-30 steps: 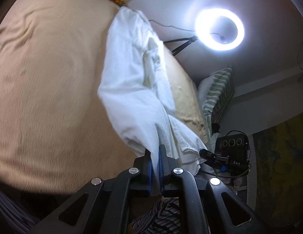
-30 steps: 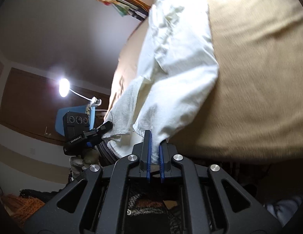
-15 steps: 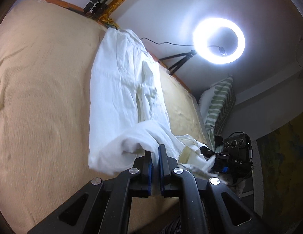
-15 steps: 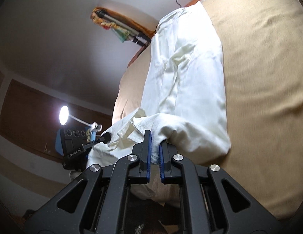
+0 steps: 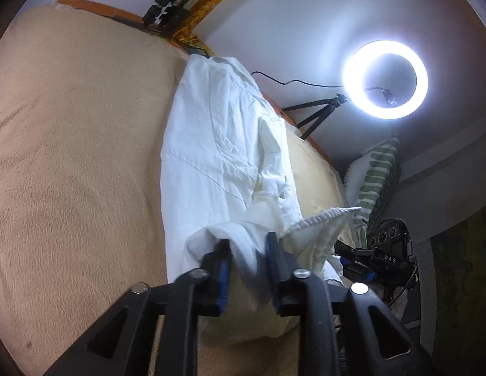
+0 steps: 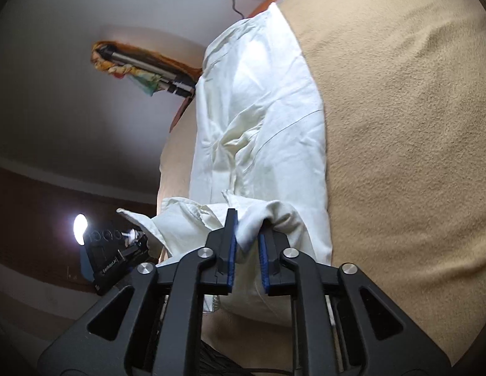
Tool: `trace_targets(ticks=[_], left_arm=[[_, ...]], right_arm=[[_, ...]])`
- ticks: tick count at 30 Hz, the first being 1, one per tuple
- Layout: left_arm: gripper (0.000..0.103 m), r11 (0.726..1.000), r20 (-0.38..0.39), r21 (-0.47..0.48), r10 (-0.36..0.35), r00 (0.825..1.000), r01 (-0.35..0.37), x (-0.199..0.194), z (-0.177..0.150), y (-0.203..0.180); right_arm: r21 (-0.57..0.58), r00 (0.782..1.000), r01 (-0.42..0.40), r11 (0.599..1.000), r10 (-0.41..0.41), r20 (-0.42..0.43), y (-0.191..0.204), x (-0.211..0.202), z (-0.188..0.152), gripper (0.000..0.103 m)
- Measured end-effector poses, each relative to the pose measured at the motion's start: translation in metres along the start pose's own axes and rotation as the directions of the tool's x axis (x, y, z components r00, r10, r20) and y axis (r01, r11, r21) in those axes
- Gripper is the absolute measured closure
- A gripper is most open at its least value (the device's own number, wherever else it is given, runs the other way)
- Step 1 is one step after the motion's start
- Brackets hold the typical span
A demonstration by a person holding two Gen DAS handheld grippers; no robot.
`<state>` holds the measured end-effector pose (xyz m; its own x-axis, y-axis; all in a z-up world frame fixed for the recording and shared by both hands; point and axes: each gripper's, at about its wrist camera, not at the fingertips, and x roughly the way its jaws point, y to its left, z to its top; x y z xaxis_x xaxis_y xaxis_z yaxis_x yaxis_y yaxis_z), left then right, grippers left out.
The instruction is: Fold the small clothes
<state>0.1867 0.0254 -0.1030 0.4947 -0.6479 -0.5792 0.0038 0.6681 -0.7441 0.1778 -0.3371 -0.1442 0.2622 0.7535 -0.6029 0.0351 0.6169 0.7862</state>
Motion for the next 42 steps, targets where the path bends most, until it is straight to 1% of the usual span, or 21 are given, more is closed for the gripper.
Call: trace_targets(ticks=[2, 5, 6, 10, 14, 17, 20, 23, 24, 25, 26, 27, 31, 32, 33, 35, 36, 37, 39, 40, 42], left_arm=[[0.067, 0.998, 0.020, -0.047, -0.035, 0.999, 0.036, -0.002, 0.006, 0.006], [0.049, 0.994, 0.068, -0.084, -0.058, 0.996, 0.063, -0.012, 0.014, 0.011], [0.048, 0.994, 0.091, -0.086, -0.064, 0.994, 0.072, -0.018, 0.017, 0.012], [0.049, 0.998, 0.124, -0.036, -0.046, 0.991, 0.051, -0.034, 0.017, 0.014], [0.050, 1.000, 0.084, -0.002, 0.004, 0.996, -0.004, -0.027, 0.005, 0.018], [0.052, 0.999, 0.041, -0.005, 0.033, 0.999, -0.033, -0.012, -0.002, 0.023], [0.058, 0.997, 0.025, 0.035, 0.069, 0.997, -0.070, 0.000, -0.006, 0.018], [0.059, 0.992, 0.016, 0.087, 0.094, 0.995, -0.095, 0.009, -0.008, 0.011], [0.060, 0.990, 0.015, 0.104, 0.092, 0.996, -0.093, 0.011, -0.008, 0.008], [0.070, 0.988, 0.013, 0.121, 0.094, 0.995, -0.095, 0.013, -0.009, 0.008], [0.084, 0.985, 0.007, 0.142, 0.098, 0.995, -0.098, 0.015, -0.009, 0.006], [0.086, 0.983, -0.004, 0.158, 0.095, 0.995, -0.093, 0.018, -0.009, 0.005], [0.093, 0.987, -0.038, 0.157, 0.039, 0.999, -0.033, 0.018, -0.006, 0.008], [0.094, 0.991, -0.046, 0.132, -0.006, 0.999, 0.012, 0.016, -0.004, 0.010], [0.095, 0.991, -0.054, 0.076, -0.110, 0.992, 0.114, 0.012, -0.001, 0.017], [0.094, 0.963, -0.067, -0.014, -0.271, 0.960, 0.270, 0.009, 0.004, 0.032], [0.094, 0.958, -0.081, -0.014, -0.287, 0.955, 0.287, 0.010, 0.005, 0.036], [0.094, 0.965, -0.096, -0.009, -0.261, 0.961, 0.261, 0.014, 0.007, 0.042], [0.080, 0.979, -0.112, -0.029, -0.204, 0.973, 0.202, 0.021, 0.009, 0.054], [0.068, 0.986, -0.111, -0.044, -0.165, 0.980, 0.161, 0.024, 0.011, 0.059], [0.066, 0.990, -0.078, -0.063, -0.130, 0.989, 0.125, 0.022, 0.013, 0.062]], right_arm=[[0.029, 0.999, -0.026, 0.999, 0.025, 0.028, -0.006, -0.005, 0.006, 0.055], [0.027, 0.996, -0.068, 0.997, 0.066, 0.066, -0.009, -0.018, 0.013, 0.051], [0.008, 0.995, -0.061, 0.998, 0.061, 0.079, -0.007, -0.022, 0.013, 0.051], [-0.126, 0.995, 0.034, 0.991, -0.023, 0.092, 0.004, -0.032, 0.004, 0.051], [-0.254, 0.987, 0.157, 0.954, -0.143, 0.074, 0.016, -0.022, -0.013, 0.051], [-0.274, 0.973, 0.232, 0.933, -0.221, 0.071, 0.017, -0.007, -0.013, 0.051], [-0.280, 0.969, 0.248, 0.927, -0.237, 0.070, 0.015, 0.001, -0.009, 0.051], [-0.302, 0.964, 0.267, 0.915, -0.258, 0.071, 0.019, 0.008, -0.007, 0.051], [-0.314, 0.962, 0.273, 0.909, -0.265, 0.072, 0.021, 0.010, -0.008, 0.053], [-0.326, 0.960, 0.280, 0.903, -0.271, 0.073, 0.023, 0.012, -0.008, 0.057], [-0.340, 0.958, 0.287, 0.896, -0.279, 0.073, 0.025, 0.013, -0.009, 0.069], [-0.352, 0.954, 0.298, 0.887, -0.290, 0.078, 0.027, 0.014, -0.010, 0.080], [-0.399, 0.958, 0.286, 0.871, -0.268, 0.101, 0.033, 0.005, -0.015, 0.091], [-0.402, 0.964, 0.266, 0.876, -0.245, 0.104, 0.034, 0.002, -0.016, 0.093], [-0.402, 0.971, 0.241, 0.883, -0.216, 0.106, 0.034, -0.003, -0.016, 0.093], [-0.392, 0.987, 0.151, 0.908, -0.119, 0.105, 0.031, -0.013, -0.013, 0.094], [-0.381, 0.991, 0.115, 0.917, -0.080, 0.107, 0.028, -0.016, -0.011, 0.094], [-0.365, 0.993, 0.091, 0.927, -0.055, 0.107, 0.022, -0.017, -0.007, 0.094], [-0.330, 0.995, 0.073, 0.941, -0.044, 0.095, 0.013, -0.012, -0.001, 0.094], [-0.317, 0.995, 0.074, 0.946, -0.048, 0.090, 0.009, -0.008, 0.001, 0.094], [-0.309, 0.995, 0.084, 0.947, -0.064, 0.075, 0.006, -0.002, 0.003, 0.094]])
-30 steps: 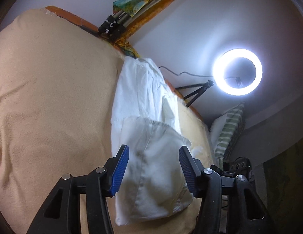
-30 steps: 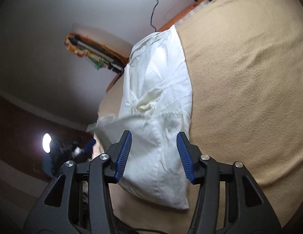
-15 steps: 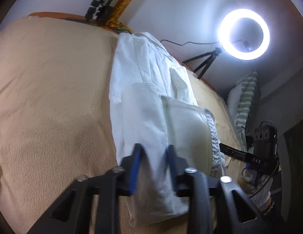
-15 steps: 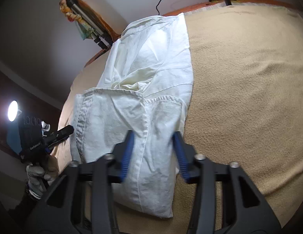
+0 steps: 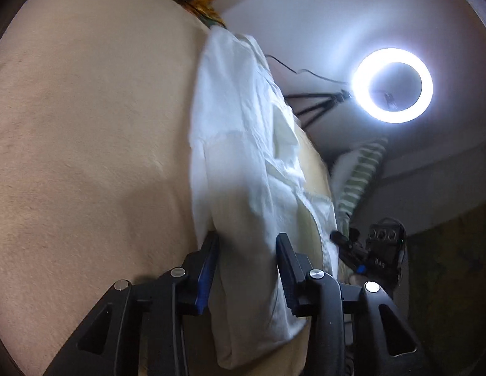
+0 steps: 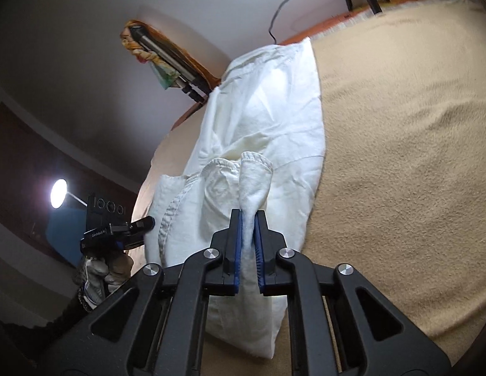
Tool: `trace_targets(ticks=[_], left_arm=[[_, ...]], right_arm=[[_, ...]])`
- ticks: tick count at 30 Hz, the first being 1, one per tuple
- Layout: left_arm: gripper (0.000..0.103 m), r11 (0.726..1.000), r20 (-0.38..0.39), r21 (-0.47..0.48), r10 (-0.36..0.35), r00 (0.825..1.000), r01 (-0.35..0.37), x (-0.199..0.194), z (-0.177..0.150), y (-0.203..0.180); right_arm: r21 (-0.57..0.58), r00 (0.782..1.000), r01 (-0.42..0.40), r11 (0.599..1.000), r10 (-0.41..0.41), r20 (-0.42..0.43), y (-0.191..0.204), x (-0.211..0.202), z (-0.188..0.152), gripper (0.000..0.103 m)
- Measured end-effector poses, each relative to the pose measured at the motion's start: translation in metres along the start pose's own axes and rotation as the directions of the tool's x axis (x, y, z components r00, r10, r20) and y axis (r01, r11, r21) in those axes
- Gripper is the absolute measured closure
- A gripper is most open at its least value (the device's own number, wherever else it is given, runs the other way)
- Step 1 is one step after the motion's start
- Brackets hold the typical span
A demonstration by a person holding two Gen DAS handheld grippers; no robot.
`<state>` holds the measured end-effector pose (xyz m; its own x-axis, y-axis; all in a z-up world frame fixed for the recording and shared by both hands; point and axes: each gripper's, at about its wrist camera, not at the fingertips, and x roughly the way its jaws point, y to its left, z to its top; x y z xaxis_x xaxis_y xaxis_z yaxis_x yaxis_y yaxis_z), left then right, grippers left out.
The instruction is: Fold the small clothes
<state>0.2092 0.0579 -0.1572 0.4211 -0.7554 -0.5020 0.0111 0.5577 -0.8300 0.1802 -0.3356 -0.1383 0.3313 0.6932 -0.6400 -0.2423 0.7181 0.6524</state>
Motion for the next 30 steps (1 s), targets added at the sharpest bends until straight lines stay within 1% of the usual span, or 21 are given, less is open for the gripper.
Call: trace_targets(ticks=[1, 3, 5, 7, 8, 10, 11, 12, 13, 14, 15, 16, 17, 18, 20, 23, 24, 25, 26, 28, 30], left_arm=[[0.064, 1.000, 0.021, 0.007, 0.019, 1.000, -0.019, -0.003, 0.002, -0.003], [0.050, 0.996, 0.053, 0.041, 0.079, 0.995, -0.082, -0.007, 0.003, -0.014], [0.047, 0.989, 0.059, 0.079, 0.124, 0.990, -0.129, -0.005, 0.006, -0.023], [0.056, 0.978, 0.039, 0.125, 0.165, 0.985, -0.169, 0.005, 0.010, -0.032], [0.071, 0.973, 0.024, 0.144, 0.181, 0.983, -0.182, 0.011, 0.010, -0.034], [0.085, 0.967, -0.005, 0.178, 0.187, 0.982, -0.183, 0.019, 0.010, -0.034], [0.085, 0.969, -0.009, 0.182, 0.171, 0.985, -0.167, 0.021, 0.012, -0.032], [0.086, 0.976, -0.017, 0.170, 0.141, 0.990, -0.136, 0.020, 0.013, -0.031], [0.088, 0.986, -0.026, 0.148, 0.081, 0.996, -0.076, 0.017, 0.015, -0.029], [0.090, 0.993, -0.029, 0.116, -0.011, 1.000, 0.014, 0.016, 0.017, -0.028], [0.090, 0.986, -0.031, 0.057, -0.154, 0.988, 0.155, 0.011, 0.018, -0.023], [0.090, 0.964, -0.037, 0.005, -0.266, 0.963, 0.266, 0.009, 0.021, -0.018], [0.090, 0.935, -0.054, -0.028, -0.356, 0.933, 0.355, 0.010, 0.024, -0.013], [0.090, 0.916, -0.079, -0.049, -0.401, 0.913, 0.398, 0.014, 0.027, -0.007], [0.089, 0.922, -0.103, -0.094, -0.383, 0.918, 0.375, 0.024, 0.032, 0.010], [0.091, 0.953, -0.123, -0.172, -0.271, 0.955, 0.248, 0.041, 0.034, 0.042], [0.089, 0.950, -0.119, -0.178, -0.278, 0.953, 0.255, 0.041, 0.034, 0.043], [0.079, 0.951, -0.114, -0.173, -0.278, 0.954, 0.257, 0.039, 0.035, 0.040], [0.074, 0.966, -0.107, -0.138, -0.235, 0.966, 0.220, 0.034, 0.036, 0.034], [0.068, 0.990, -0.072, -0.066, -0.133, 0.989, 0.128, 0.023, 0.034, 0.023], [0.062, 0.999, -0.037, -0.001, -0.037, 0.999, 0.037, 0.011, 0.031, 0.009]], right_arm=[[0.000, 1.000, 0.010, 1.000, -0.010, -0.008, 0.000, 0.003, 0.000, 0.091], [0.003, 0.999, 0.028, 1.000, -0.028, -0.028, 0.000, 0.006, 0.001, 0.089], [0.006, 0.999, 0.036, 0.999, -0.035, -0.029, -0.002, 0.008, 0.004, 0.083], [-0.002, 0.999, 0.046, 0.999, -0.046, -0.027, -0.001, 0.010, 0.007, 0.083], [-0.008, 0.998, 0.049, 0.999, -0.049, -0.028, 0.000, 0.011, 0.008, 0.083], [-0.029, 0.997, 0.070, 0.997, -0.071, -0.035, 0.003, 0.013, 0.010, 0.083], [-0.041, 0.996, 0.079, 0.996, -0.081, -0.041, 0.004, 0.014, 0.010, 0.085], [-0.056, 0.996, 0.073, 0.996, -0.075, -0.042, 0.006, 0.013, 0.010, 0.091], [-0.066, 0.998, 0.053, 0.996, -0.055, -0.036, 0.009, 0.011, 0.009, 0.092], [-0.066, 0.999, 0.021, 0.998, -0.023, -0.025, 0.010, 0.007, 0.009, 0.093], [-0.060, 1.000, -0.027, 0.998, 0.027, -0.009, 0.010, 0.001, 0.009, 0.094], [-0.053, 0.997, -0.082, 0.995, 0.082, 0.013, 0.008, -0.005, 0.009, 0.094], [-0.047, 0.994, -0.108, 0.993, 0.109, 0.028, 0.005, -0.008, 0.010, 0.094], [-0.043, 0.993, -0.107, 0.993, 0.109, 0.039, 0.001, -0.008, 0.011, 0.094], [-0.009, 0.996, -0.084, 0.996, 0.085, 0.041, -0.011, -0.002, 0.012, 0.094], [0.011, 0.998, -0.044, 0.999, 0.044, 0.036, -0.019, 0.008, 0.011, 0.094], [0.011, 0.999, -0.026, 1.000, 0.025, 0.033, -0.020, 0.011, 0.011, 0.094], [0.010, 1.000, -0.008, 1.000, 0.008, 0.023, -0.020, 0.014, 0.011, 0.094], [0.009, 1.000, -0.001, 1.000, 0.001, 0.017, -0.019, 0.014, 0.012, 0.093], [-0.002, 1.000, 0.006, 1.000, -0.006, 0.022, -0.015, 0.010, 0.013, 0.091], [-0.033, 0.999, 0.007, 0.999, -0.005, 0.035, -0.006, 0.002, 0.014, 0.091]])
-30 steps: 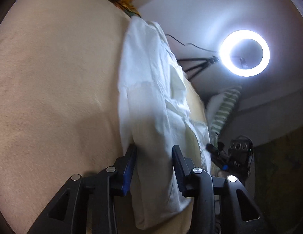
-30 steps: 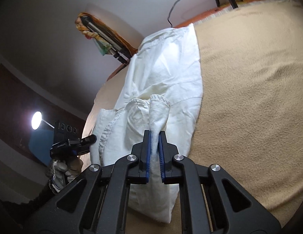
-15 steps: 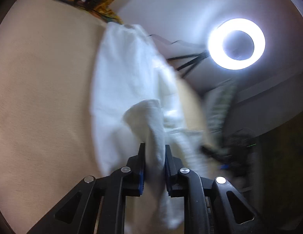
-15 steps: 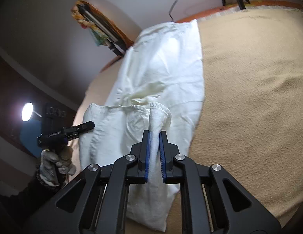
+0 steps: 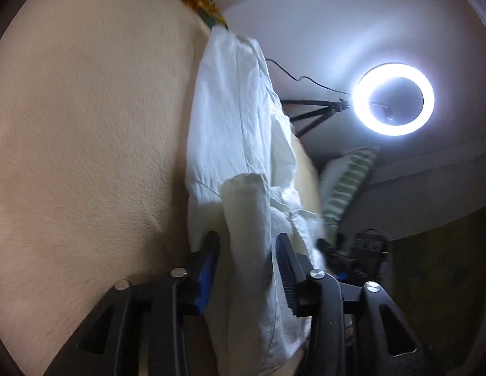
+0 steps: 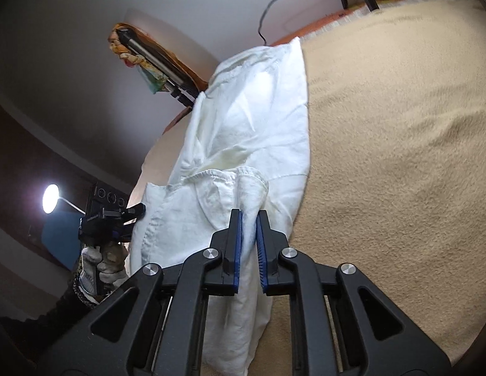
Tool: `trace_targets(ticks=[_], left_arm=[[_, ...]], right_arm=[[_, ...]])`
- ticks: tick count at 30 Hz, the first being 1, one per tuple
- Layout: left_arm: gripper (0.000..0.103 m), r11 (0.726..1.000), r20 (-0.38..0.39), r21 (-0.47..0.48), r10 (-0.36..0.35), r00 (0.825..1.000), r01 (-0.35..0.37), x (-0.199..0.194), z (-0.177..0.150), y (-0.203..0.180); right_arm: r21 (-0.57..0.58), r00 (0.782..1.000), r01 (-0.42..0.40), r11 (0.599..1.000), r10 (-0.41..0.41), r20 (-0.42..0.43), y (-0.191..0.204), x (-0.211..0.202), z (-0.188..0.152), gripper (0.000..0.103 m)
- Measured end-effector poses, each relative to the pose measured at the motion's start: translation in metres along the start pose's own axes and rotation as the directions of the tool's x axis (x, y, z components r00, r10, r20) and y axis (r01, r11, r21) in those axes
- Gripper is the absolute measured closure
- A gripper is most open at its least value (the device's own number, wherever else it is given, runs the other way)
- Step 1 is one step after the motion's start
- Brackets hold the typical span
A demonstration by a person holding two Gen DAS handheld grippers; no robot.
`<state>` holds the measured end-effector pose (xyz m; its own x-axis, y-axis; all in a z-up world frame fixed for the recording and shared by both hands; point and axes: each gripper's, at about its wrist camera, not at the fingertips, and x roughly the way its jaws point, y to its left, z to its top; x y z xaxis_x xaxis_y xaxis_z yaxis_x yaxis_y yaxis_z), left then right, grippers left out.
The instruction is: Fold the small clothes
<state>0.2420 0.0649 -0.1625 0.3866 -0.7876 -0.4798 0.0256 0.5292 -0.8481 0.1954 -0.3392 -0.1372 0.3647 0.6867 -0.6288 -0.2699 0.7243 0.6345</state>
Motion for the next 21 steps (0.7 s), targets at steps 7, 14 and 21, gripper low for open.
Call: trace_targets(ticks=[7, 14, 21], left_arm=[[0.050, 0.903, 0.134, 0.267, 0.313, 0.940, -0.338, -0.017, -0.027, -0.061], [0.055, 0.784, 0.141, 0.405, 0.454, 0.880, -0.470, 0.019, -0.030, -0.088], [0.084, 0.703, 0.129, 0.504, 0.514, 0.848, -0.502, 0.043, -0.030, -0.087]], right_arm=[[-0.074, 0.996, 0.089, 0.993, -0.091, -0.014, 0.023, -0.010, -0.004, 0.091], [-0.076, 0.989, 0.142, 0.987, -0.145, -0.031, 0.023, -0.007, -0.003, 0.088], [-0.102, 0.982, 0.171, 0.980, -0.178, -0.062, 0.021, 0.002, 0.001, 0.071]])
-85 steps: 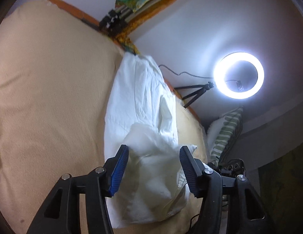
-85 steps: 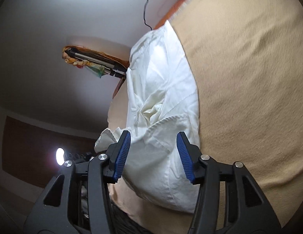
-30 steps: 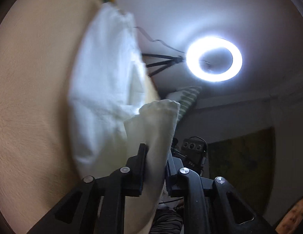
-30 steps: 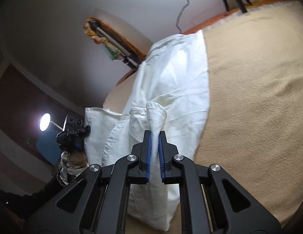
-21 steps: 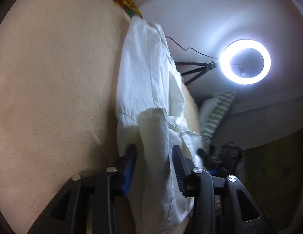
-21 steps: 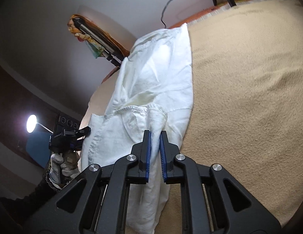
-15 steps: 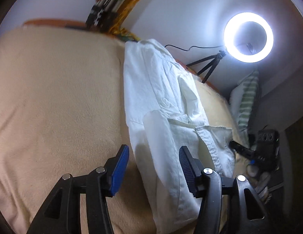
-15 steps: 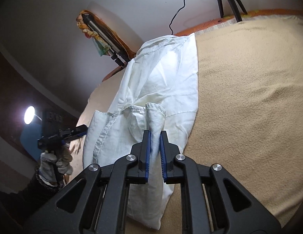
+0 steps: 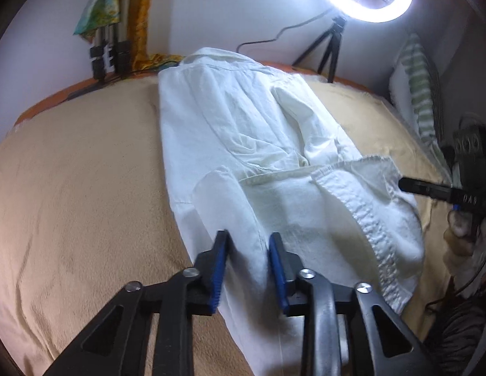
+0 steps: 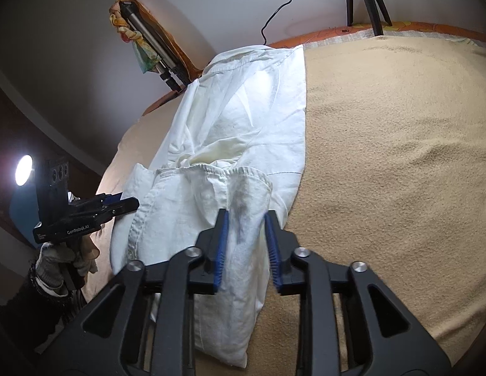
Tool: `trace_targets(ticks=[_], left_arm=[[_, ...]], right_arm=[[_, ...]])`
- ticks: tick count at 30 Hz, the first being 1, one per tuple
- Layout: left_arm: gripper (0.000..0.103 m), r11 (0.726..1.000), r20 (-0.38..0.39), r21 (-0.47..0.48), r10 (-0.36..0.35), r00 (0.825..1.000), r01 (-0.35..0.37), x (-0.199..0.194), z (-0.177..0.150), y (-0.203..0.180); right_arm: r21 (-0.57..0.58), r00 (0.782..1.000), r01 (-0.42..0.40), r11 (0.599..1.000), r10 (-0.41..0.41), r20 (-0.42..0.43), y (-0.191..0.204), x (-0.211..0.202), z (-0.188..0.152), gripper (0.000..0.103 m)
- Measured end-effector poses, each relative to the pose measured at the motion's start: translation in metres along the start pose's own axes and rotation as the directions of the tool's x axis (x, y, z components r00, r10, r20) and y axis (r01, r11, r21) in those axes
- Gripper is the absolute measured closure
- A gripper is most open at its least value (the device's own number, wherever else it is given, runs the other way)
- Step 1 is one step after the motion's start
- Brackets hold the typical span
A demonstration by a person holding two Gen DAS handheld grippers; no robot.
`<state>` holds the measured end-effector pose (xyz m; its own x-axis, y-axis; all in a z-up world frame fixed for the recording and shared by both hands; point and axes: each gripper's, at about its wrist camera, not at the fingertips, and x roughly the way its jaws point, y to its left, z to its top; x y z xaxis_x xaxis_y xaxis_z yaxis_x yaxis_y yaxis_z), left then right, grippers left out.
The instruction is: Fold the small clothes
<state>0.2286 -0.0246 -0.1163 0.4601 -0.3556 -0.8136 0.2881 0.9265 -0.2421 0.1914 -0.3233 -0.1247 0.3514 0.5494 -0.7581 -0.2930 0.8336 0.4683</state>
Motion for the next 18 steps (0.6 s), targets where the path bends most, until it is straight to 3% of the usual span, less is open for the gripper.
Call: trace_targets(ticks=[2, 4, 5, 7, 8, 9, 10, 12, 13, 15, 18], left_arm=[[0.093, 0.999, -0.003, -0.025, -0.043, 0.999, 0.043, 0.002, 0.000, 0.005], [0.096, 0.974, 0.021, -0.143, -0.175, 0.984, 0.176, -0.003, -0.002, 0.024], [0.097, 0.939, 0.047, -0.215, -0.266, 0.963, 0.270, -0.008, -0.005, 0.034], [0.098, 0.782, 0.162, -0.356, -0.487, 0.858, 0.511, -0.015, -0.013, 0.060], [0.098, 0.723, 0.205, -0.387, -0.537, 0.818, 0.572, -0.017, -0.015, 0.069], [0.098, 0.708, 0.225, -0.391, -0.546, 0.807, 0.588, -0.017, -0.017, 0.075], [0.098, 0.716, 0.224, -0.391, -0.535, 0.815, 0.578, -0.013, -0.018, 0.081], [0.098, 0.699, 0.201, -0.442, -0.534, 0.821, 0.562, 0.004, -0.022, 0.093], [0.098, 0.703, 0.187, -0.462, -0.519, 0.834, 0.541, 0.012, -0.024, 0.098], [0.097, 0.735, 0.148, -0.470, -0.481, 0.864, 0.489, 0.024, -0.028, 0.101], [0.092, 0.816, 0.097, -0.412, -0.403, 0.910, 0.405, 0.024, -0.025, 0.091]], right_arm=[[-0.008, 1.000, -0.004, 1.000, 0.004, -0.010, 0.000, 0.006, 0.002, 0.071], [-0.009, 1.000, -0.030, 1.000, 0.030, -0.005, 0.002, 0.008, 0.003, 0.081], [-0.009, 0.999, -0.051, 0.999, 0.051, 0.002, 0.002, 0.006, 0.003, 0.090], [-0.009, 0.991, -0.129, 0.992, 0.129, 0.046, 0.002, -0.003, 0.003, 0.093], [-0.006, 0.982, -0.173, 0.985, 0.173, 0.071, 0.001, -0.008, 0.003, 0.094], [-0.004, 0.975, -0.203, 0.979, 0.202, 0.093, -0.001, -0.010, 0.004, 0.094], [-0.003, 0.976, -0.194, 0.981, 0.193, 0.104, -0.004, -0.009, 0.005, 0.094], [0.014, 0.984, -0.154, 0.988, 0.152, 0.095, -0.010, 0.001, 0.007, 0.095], [0.024, 0.988, -0.131, 0.991, 0.129, 0.085, -0.014, 0.008, 0.007, 0.095], [0.022, 0.994, -0.085, 0.996, 0.084, 0.064, -0.016, 0.021, 0.007, 0.095], [-0.014, 0.999, -0.013, 1.000, 0.014, 0.032, -0.012, 0.035, 0.009, 0.094]])
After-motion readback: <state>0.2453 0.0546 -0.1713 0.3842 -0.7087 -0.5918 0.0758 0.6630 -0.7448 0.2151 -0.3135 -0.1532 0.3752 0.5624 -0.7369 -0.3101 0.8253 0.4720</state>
